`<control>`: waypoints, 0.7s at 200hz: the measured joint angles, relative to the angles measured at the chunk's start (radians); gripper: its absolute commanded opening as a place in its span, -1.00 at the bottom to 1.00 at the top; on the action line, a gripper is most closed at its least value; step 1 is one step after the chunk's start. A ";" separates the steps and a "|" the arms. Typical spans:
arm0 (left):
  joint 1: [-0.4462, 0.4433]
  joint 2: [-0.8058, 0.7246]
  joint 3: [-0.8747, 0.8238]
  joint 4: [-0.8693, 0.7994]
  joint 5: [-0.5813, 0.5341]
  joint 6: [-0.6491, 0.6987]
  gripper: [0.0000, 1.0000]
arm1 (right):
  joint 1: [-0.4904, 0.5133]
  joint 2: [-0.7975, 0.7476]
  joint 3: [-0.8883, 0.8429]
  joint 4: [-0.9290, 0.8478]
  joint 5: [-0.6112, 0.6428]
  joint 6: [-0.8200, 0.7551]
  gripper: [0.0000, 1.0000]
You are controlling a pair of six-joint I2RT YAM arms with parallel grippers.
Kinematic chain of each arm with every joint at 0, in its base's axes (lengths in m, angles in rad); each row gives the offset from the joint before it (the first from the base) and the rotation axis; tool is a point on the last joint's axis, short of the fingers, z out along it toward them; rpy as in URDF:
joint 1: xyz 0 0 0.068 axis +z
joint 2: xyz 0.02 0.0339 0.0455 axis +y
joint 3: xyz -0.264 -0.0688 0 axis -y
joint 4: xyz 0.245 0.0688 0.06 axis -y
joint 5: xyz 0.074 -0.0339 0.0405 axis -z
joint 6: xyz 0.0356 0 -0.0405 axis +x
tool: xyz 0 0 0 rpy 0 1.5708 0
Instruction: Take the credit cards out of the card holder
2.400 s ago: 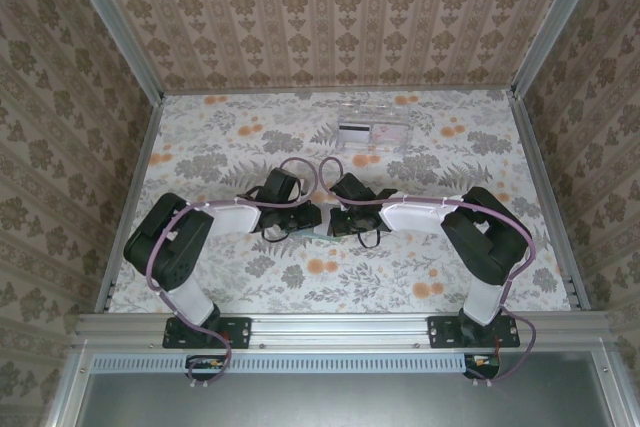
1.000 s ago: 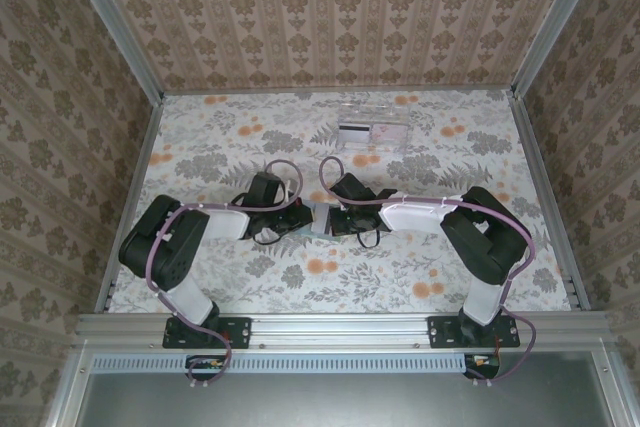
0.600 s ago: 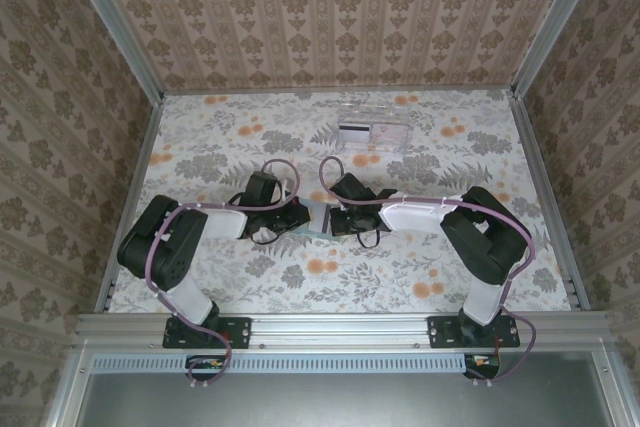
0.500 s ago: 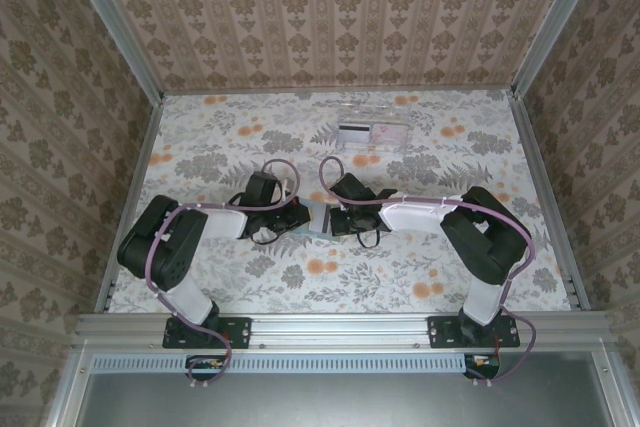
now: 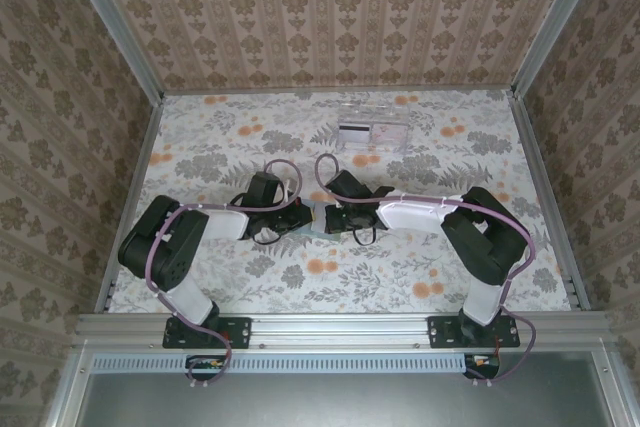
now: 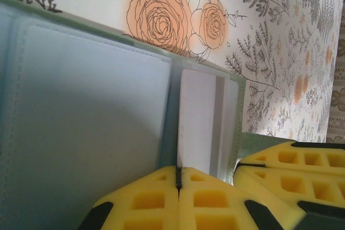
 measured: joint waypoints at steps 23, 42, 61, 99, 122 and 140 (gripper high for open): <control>0.000 0.000 0.000 0.000 0.000 0.000 -1.00 | 0.002 0.007 0.018 0.000 0.000 -0.009 -0.96; 0.000 0.000 0.000 0.000 0.000 0.000 -1.00 | 0.002 0.018 0.019 -0.005 0.001 -0.012 -0.97; -0.002 0.000 0.000 0.000 0.000 0.000 -1.00 | 0.002 0.024 0.017 -0.017 0.005 -0.011 -0.97; -0.002 0.000 0.000 0.000 0.000 0.000 -1.00 | 0.002 0.024 0.011 -0.024 0.012 -0.011 -0.97; -0.002 0.000 0.000 0.000 0.000 0.000 -1.00 | 0.002 0.025 0.009 -0.026 0.011 -0.011 -0.97; -0.002 0.000 0.000 0.000 0.000 0.000 -0.78 | 0.002 0.034 0.009 -0.024 0.011 -0.011 -0.97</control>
